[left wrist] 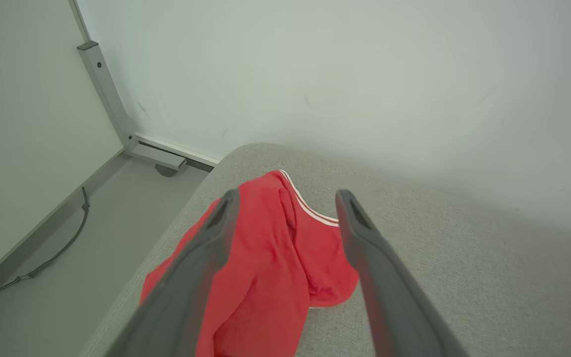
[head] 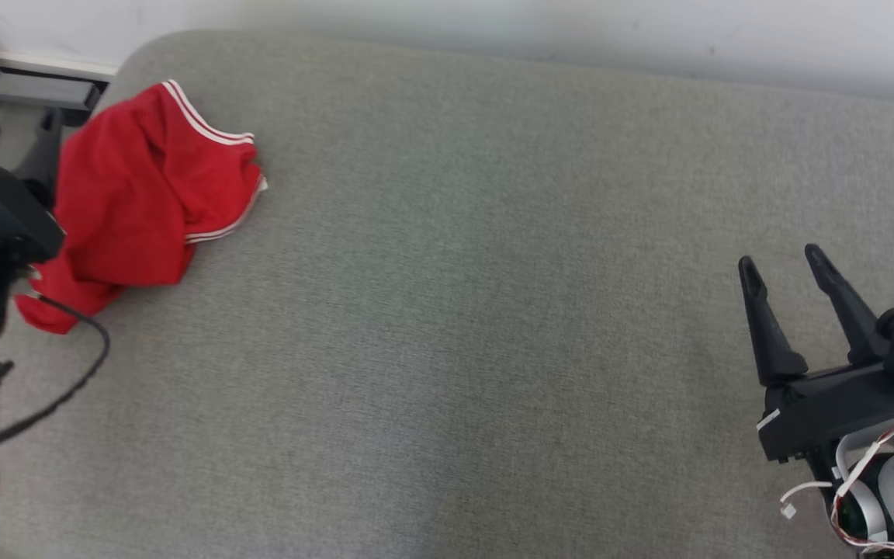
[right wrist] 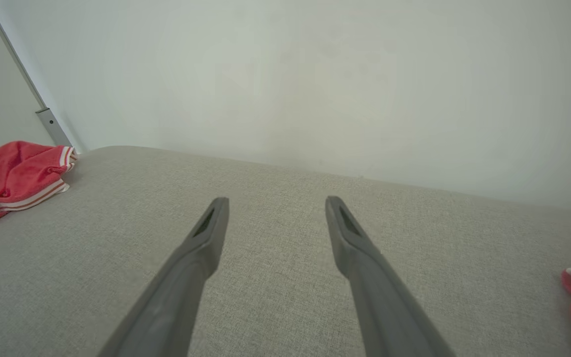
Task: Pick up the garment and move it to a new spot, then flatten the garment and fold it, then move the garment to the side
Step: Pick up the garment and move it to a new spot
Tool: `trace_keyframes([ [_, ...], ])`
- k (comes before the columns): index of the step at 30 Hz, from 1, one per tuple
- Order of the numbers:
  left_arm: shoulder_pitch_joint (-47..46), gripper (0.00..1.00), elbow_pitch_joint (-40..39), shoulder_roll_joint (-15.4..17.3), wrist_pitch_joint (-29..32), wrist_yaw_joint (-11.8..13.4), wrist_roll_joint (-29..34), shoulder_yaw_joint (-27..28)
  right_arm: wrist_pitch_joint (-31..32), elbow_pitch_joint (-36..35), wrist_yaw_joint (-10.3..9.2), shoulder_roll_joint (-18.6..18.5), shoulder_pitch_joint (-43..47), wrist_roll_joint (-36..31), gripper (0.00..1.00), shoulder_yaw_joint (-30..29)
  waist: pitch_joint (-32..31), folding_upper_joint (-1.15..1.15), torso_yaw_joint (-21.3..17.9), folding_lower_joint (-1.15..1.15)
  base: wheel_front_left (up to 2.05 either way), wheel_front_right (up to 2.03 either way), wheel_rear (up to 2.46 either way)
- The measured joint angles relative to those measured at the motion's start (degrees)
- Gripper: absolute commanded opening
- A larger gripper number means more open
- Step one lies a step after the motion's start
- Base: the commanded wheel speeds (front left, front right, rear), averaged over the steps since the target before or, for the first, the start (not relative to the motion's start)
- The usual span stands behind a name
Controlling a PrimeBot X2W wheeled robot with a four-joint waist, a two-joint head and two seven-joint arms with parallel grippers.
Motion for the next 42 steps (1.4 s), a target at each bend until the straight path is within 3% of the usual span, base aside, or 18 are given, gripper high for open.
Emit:
trace_keyframes([
  [12, -6.9, 1.0, 11.8, 3.5, 6.1, -0.2, 0.0, -2.5, 1.8, -2.1, -0.16, -2.0, -1.5, -1.3, 1.0, -1.1, 6.2, 0.0, -3.8, 0.0, 0.0, 0.0, 0.0],
  [20, -8.7, 1.0, 19.2, 3.8, 12.6, -0.2, -0.8, -3.6, 2.8, -3.3, -0.34, -2.8, -3.6, -1.5, 1.0, -1.3, 8.9, 0.0, -6.2, -0.01, 0.0, 0.0, 0.0],
  [28, -9.4, 1.0, 22.7, 3.9, 15.1, -0.2, -3.2, -3.8, 3.8, -5.0, -0.58, -3.4, -3.6, -1.9, 1.0, -2.0, 11.2, 0.0, -7.6, -0.01, 0.0, 0.0, 0.0],
  [30, -9.5, 0.02, 23.0, 3.3, 15.3, -0.2, -3.3, -4.3, 3.8, -5.3, -0.59, -3.5, -3.6, -1.9, 1.0, -2.4, 11.7, 0.0, -7.7, -0.01, 0.0, 0.0, 0.0],
  [42, -12.5, 0.0, 20.8, 2.8, 14.9, -0.2, -4.6, -9.4, 4.0, -3.0, -0.96, -3.1, -3.9, -2.3, 1.0, -2.1, 10.7, 0.0, -6.7, -0.01, 0.0, 0.0, 0.0],
])
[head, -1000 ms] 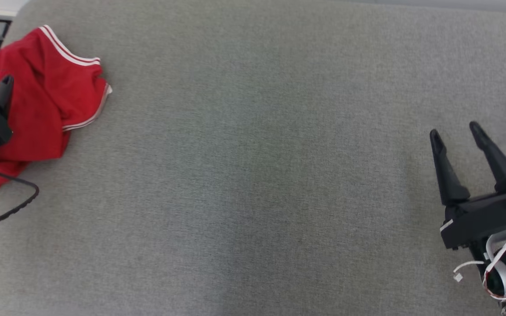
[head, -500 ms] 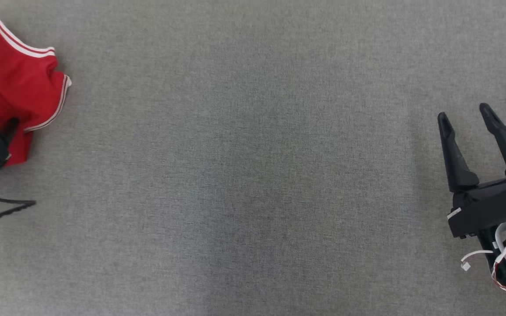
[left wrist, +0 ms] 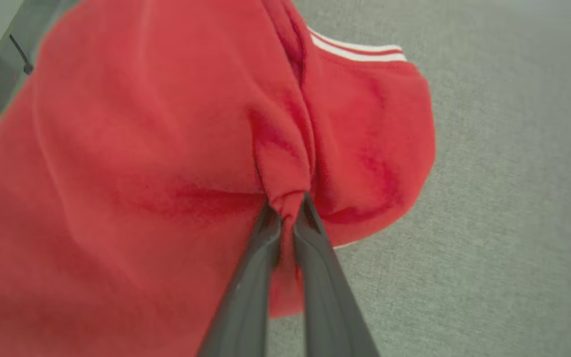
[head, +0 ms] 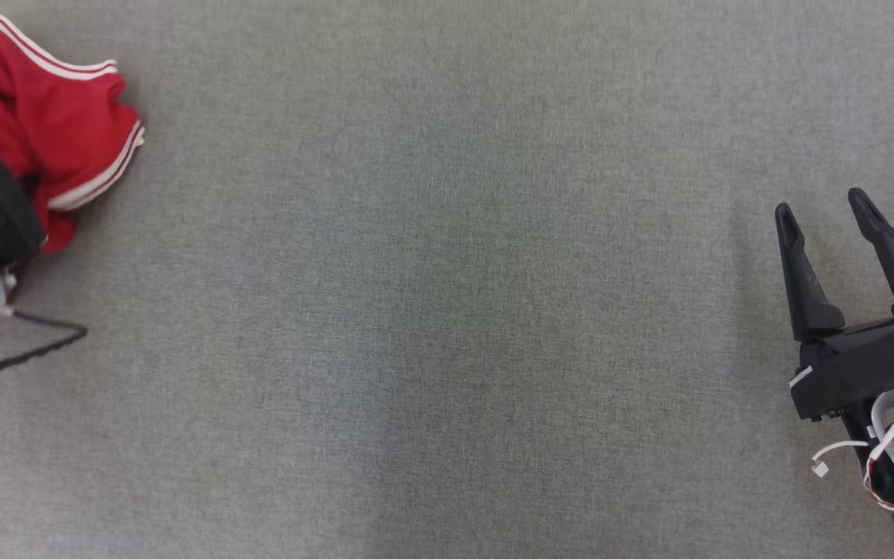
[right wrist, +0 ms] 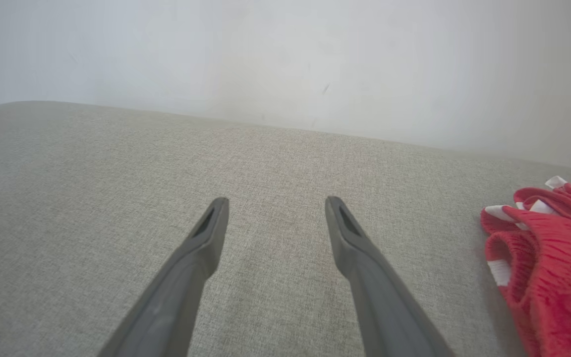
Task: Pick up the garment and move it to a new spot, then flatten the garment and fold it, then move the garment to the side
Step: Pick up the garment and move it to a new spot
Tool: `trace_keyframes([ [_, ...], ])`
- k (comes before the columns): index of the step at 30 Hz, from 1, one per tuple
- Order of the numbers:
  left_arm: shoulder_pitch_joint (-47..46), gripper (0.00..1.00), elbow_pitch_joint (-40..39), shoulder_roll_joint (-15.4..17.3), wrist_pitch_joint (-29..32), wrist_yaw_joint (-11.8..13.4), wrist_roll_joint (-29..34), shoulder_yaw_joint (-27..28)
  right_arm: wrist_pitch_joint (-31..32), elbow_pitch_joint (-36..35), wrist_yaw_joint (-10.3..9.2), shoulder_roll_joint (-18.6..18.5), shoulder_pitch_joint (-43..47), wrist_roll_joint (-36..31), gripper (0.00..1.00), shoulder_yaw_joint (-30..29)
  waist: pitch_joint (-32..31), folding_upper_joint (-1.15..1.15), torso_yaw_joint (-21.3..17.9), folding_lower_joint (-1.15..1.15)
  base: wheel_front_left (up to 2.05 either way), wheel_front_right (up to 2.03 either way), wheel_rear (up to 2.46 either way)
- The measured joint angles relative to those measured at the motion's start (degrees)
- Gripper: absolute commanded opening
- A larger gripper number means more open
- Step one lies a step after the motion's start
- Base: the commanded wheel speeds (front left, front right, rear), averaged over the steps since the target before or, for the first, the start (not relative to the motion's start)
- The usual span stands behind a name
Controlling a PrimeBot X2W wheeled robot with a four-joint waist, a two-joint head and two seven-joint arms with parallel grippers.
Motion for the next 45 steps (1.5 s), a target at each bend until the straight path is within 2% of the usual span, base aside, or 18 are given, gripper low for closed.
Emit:
trace_keyframes([
  [9, -2.2, 0.0, -7.1, -1.7, -2.8, 0.0, -4.3, -5.5, -1.3, 3.5, 0.12, 2.2, -0.2, 0.6, 1.0, 1.0, -3.3, 0.0, 0.0, -0.01, 0.0, 0.0, 0.0],
  [12, -1.9, 0.0, -14.0, -3.7, -4.2, 0.0, -8.2, -11.4, -2.4, 5.6, 0.43, 3.6, -0.1, 1.5, 1.0, 1.4, -6.0, -0.01, -0.4, -0.01, 0.0, 0.0, 0.0],
  [22, 4.5, 0.0, -29.4, -6.6, -6.1, 0.0, -17.6, -26.1, -5.1, 9.0, 1.01, 6.3, 0.8, 3.2, 1.0, 1.9, -11.1, -0.01, -2.9, -0.01, 0.0, 0.0, 0.0],
  [33, 10.7, 0.0, -42.3, -12.5, -11.4, 0.0, -22.5, -37.0, -8.4, 11.6, 1.01, 6.5, 7.6, 5.1, 1.0, -1.0, -15.2, -0.02, -5.2, -0.02, 0.0, 0.0, 0.0],
  [39, 16.3, 0.0, -44.6, -15.3, -14.6, 0.0, -23.2, -41.0, -9.3, 11.8, 0.97, 6.6, 8.5, 5.2, 1.0, -1.1, -16.7, -0.01, -4.6, -0.01, 0.0, 0.0, 0.0],
  [45, 23.6, 0.0, -39.6, -16.2, -17.3, 0.0, -23.7, -44.1, -9.4, 11.7, 1.4, 7.0, 8.2, 5.2, 1.0, 0.0, -17.5, -0.01, -4.2, -0.01, 0.0, 0.0, 0.0],
])
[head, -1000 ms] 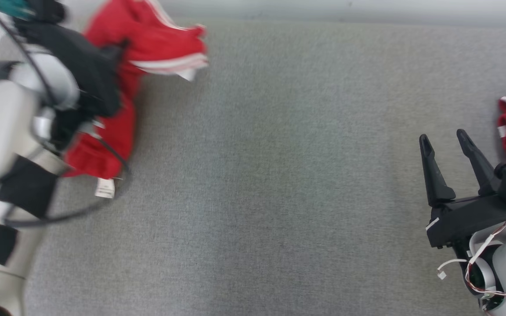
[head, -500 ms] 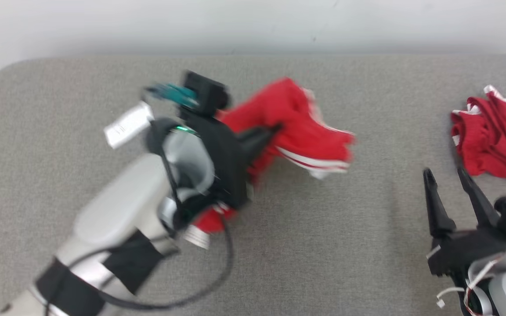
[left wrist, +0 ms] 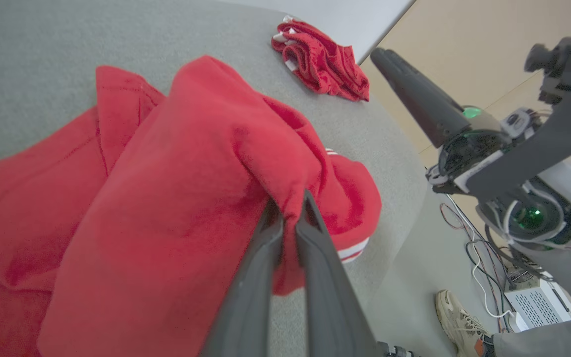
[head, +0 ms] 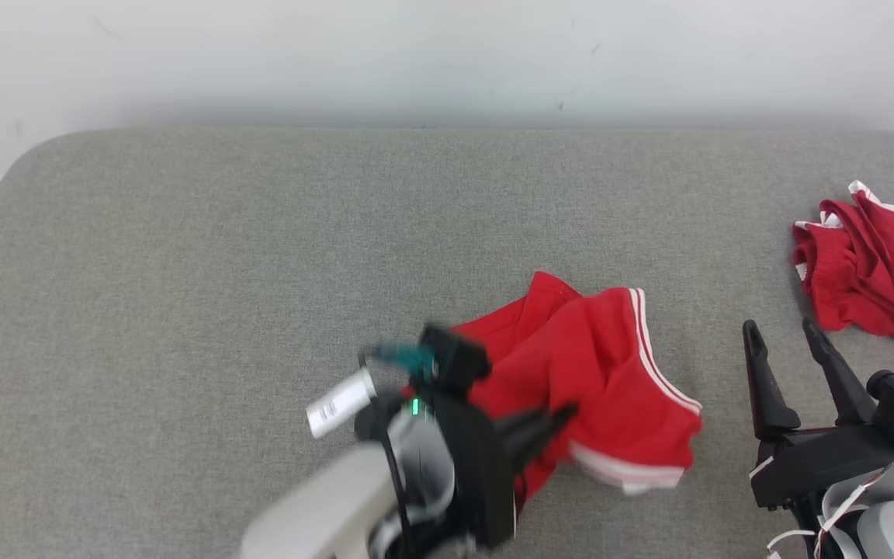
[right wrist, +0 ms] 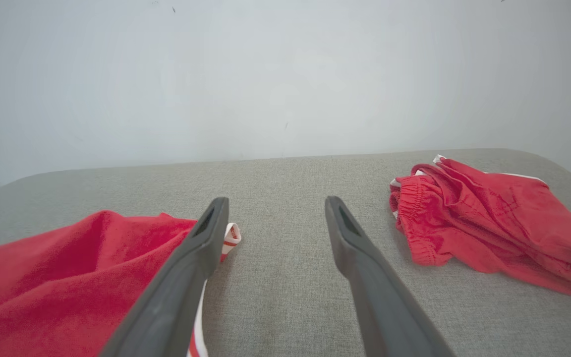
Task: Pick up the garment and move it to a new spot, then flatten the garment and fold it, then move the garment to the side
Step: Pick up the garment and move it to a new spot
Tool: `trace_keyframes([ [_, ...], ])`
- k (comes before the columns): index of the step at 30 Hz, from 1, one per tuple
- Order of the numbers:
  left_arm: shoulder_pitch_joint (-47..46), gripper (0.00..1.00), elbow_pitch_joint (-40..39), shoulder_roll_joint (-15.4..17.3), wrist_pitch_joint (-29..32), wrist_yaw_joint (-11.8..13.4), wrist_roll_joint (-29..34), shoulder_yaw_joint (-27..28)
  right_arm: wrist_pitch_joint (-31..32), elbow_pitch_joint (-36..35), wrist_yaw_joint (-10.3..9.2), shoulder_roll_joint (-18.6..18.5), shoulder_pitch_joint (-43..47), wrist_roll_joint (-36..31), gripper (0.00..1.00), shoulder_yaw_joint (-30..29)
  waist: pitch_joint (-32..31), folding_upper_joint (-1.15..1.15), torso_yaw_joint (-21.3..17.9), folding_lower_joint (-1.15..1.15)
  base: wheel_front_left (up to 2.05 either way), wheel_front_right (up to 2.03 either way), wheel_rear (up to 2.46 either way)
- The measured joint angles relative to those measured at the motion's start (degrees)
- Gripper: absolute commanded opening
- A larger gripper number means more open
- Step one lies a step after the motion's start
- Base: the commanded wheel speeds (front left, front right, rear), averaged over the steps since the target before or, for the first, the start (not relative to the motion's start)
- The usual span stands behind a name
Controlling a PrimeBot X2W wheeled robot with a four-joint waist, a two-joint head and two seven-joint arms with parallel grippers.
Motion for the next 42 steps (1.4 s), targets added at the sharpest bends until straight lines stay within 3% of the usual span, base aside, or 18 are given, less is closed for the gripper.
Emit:
trace_keyframes([
  [11, 8.2, 0.0, 4.9, -1.9, -2.3, 0.0, -2.2, -7.2, -0.4, 1.2, 0.63, 0.0, 0.0, 0.0, 1.0, 0.4, -1.8, 0.01, -0.4, 0.0, 0.0, 0.0, 0.0],
  [12, 8.3, 0.62, 5.5, -1.9, -2.9, 0.0, -2.3, -7.2, -0.4, 1.2, 0.63, 0.0, 0.0, 0.0, 1.0, 0.4, -2.0, 0.0, -0.5, 0.0, 0.0, 0.0, 0.0],
  [13, 8.3, 1.0, 6.0, -1.9, -3.3, 0.0, -2.3, -7.1, -0.4, 1.3, 0.64, 0.0, 0.0, 0.1, 1.0, 0.4, -2.2, 0.0, -0.6, 0.0, 0.0, 0.0, 0.0],
  [24, 7.4, 1.0, 3.6, -1.3, -11.8, 0.3, -1.9, -2.5, -1.3, 2.8, 1.07, 0.5, 2.0, 1.0, 1.0, 0.2, -4.9, 0.0, -0.3, 0.0, 0.0, 0.0, 0.0],
  [35, 7.4, 1.0, 5.1, 5.0, -18.1, 7.2, 4.1, 0.0, -2.0, 2.9, 1.16, 0.9, 2.7, 1.7, 1.0, 0.1, -6.1, 0.01, 0.1, 0.0, 0.0, 0.0, 0.0],
  [42, 7.1, 1.0, 9.3, 8.8, -18.9, 8.9, 6.6, 0.3, -2.0, 2.9, 1.65, 1.4, 2.6, 1.9, 1.0, 0.9, -5.7, 0.01, -0.5, 0.0, 0.0, 0.0, 0.0],
])
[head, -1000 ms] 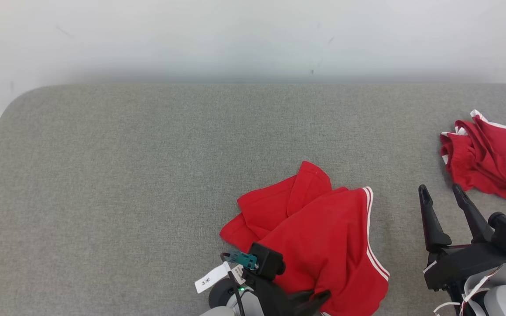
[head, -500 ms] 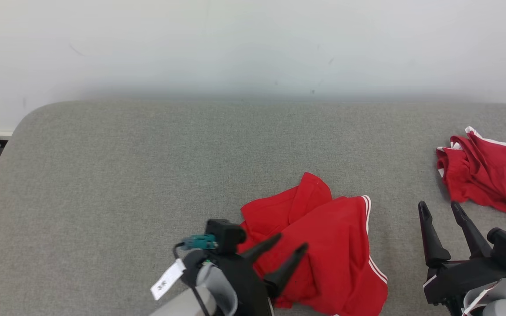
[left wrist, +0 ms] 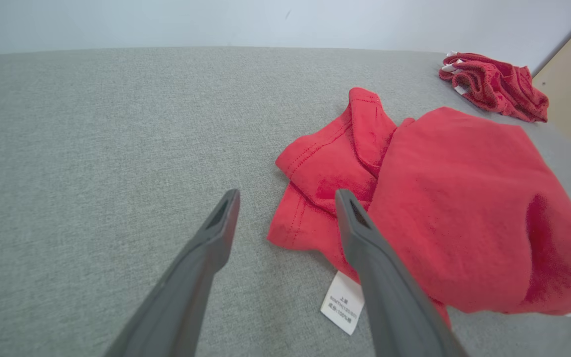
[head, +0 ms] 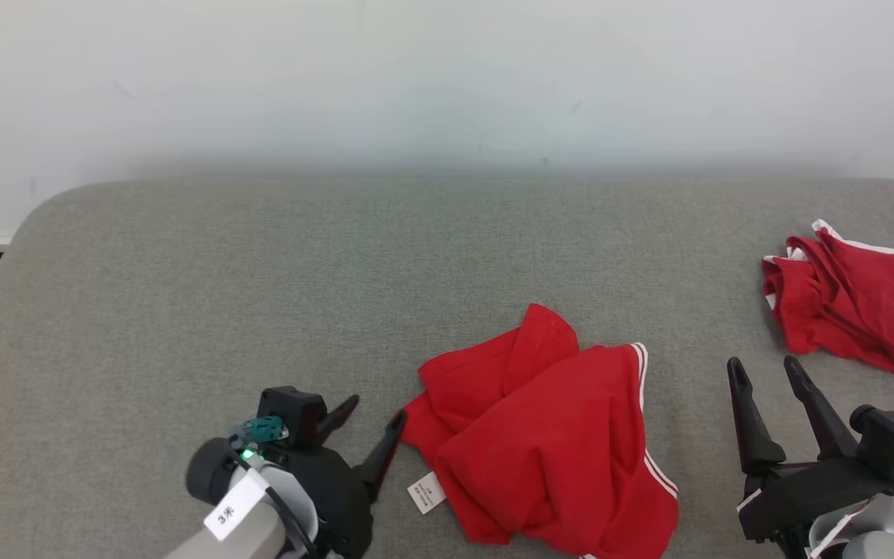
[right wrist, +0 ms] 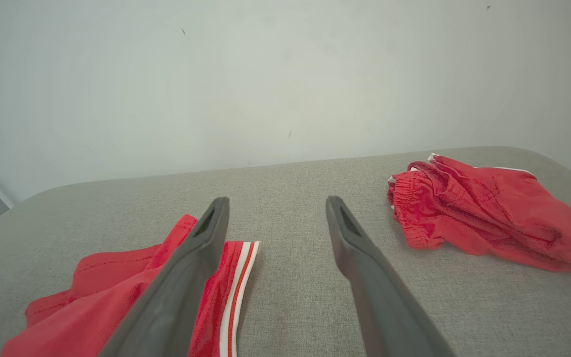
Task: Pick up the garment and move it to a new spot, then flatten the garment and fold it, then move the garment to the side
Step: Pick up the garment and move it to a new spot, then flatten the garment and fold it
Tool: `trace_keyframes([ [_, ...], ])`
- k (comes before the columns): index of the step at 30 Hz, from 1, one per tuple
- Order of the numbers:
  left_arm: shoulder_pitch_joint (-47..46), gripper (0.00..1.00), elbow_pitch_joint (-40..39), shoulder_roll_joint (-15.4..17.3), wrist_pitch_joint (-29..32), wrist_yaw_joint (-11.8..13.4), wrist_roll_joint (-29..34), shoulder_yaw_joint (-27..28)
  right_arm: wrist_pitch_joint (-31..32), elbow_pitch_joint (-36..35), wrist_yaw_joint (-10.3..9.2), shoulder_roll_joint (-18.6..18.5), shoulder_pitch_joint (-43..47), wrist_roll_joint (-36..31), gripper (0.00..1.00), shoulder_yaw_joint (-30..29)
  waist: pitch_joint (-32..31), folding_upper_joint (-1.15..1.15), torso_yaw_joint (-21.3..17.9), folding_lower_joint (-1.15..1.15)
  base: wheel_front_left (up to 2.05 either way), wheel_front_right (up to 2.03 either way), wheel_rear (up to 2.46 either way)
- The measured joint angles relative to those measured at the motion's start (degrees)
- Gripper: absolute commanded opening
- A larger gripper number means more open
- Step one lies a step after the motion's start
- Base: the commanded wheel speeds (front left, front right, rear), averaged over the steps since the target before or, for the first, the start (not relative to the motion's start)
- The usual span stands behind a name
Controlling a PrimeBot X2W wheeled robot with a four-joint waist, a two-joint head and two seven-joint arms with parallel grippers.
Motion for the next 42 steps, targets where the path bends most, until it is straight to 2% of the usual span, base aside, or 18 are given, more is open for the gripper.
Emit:
trace_keyframes([
  [1, -0.8, 1.0, 1.8, 1.0, 0.2, 0.3, 1.2, -1.0, 0.0, 0.0, 0.0, 0.1, -0.1, 0.0, 1.0, 0.1, 0.2, 0.0, -0.5, 0.0, 0.0, 0.0, 0.0],
  [11, -4.0, 1.0, 8.6, 0.1, 2.3, -1.8, 1.4, -2.3, 0.0, -0.3, 0.0, 0.1, -0.3, 0.0, 1.0, 0.4, 1.7, 0.01, -3.2, 0.0, 0.0, 0.0, 0.0],
  [22, -4.6, 1.0, 16.4, -2.7, 4.7, -4.5, 0.3, -2.9, 0.0, -0.5, 0.0, 0.1, -1.5, 0.0, 1.0, 0.4, 4.4, 0.01, -6.2, 0.01, 0.0, 0.0, 0.0],
  [23, -4.7, 0.2, 16.9, -3.0, 4.7, -4.8, 0.2, -2.7, 0.0, -0.5, 0.0, 0.1, -1.5, 0.0, 1.0, 0.3, 4.5, 0.01, -6.4, 0.01, 0.0, 0.0, 0.0],
  [24, -4.9, 0.0, 17.4, -3.1, 4.7, -4.9, 0.1, -2.7, -0.2, -0.5, 0.0, 0.1, -1.5, 0.0, 1.0, 0.2, 4.7, 0.01, -6.5, 0.01, 0.0, 0.0, 0.0],
  [30, -7.0, 0.0, 19.3, -4.6, 4.5, -5.8, -0.2, -1.9, -0.5, -0.3, -0.09, -0.1, -1.4, 0.0, 1.0, -0.6, 4.9, 0.01, -6.0, 0.01, 0.0, 0.0, 0.0],
  [33, -8.4, 0.0, 19.9, -4.3, 2.7, -5.8, -0.3, -0.5, -0.8, -0.2, -0.1, -0.1, -1.4, 0.0, 1.0, -0.5, 4.6, 0.01, -5.4, 0.02, 0.0, 0.0, 0.0],
  [37, -10.5, 0.0, 20.4, -1.2, -0.8, -5.0, -1.0, 2.9, -1.0, 0.2, -0.1, 0.1, -1.3, 0.0, 1.0, -0.5, 4.0, 0.01, -4.7, 0.01, 0.0, 0.0, 0.0],
  [42, -10.7, 0.0, 20.8, 3.3, -5.0, -2.4, -1.3, 5.5, -1.3, 1.2, -0.1, 0.1, -1.0, 0.0, 1.0, -0.7, 2.9, 0.01, -3.6, 0.01, 0.0, 0.0, 0.0],
])
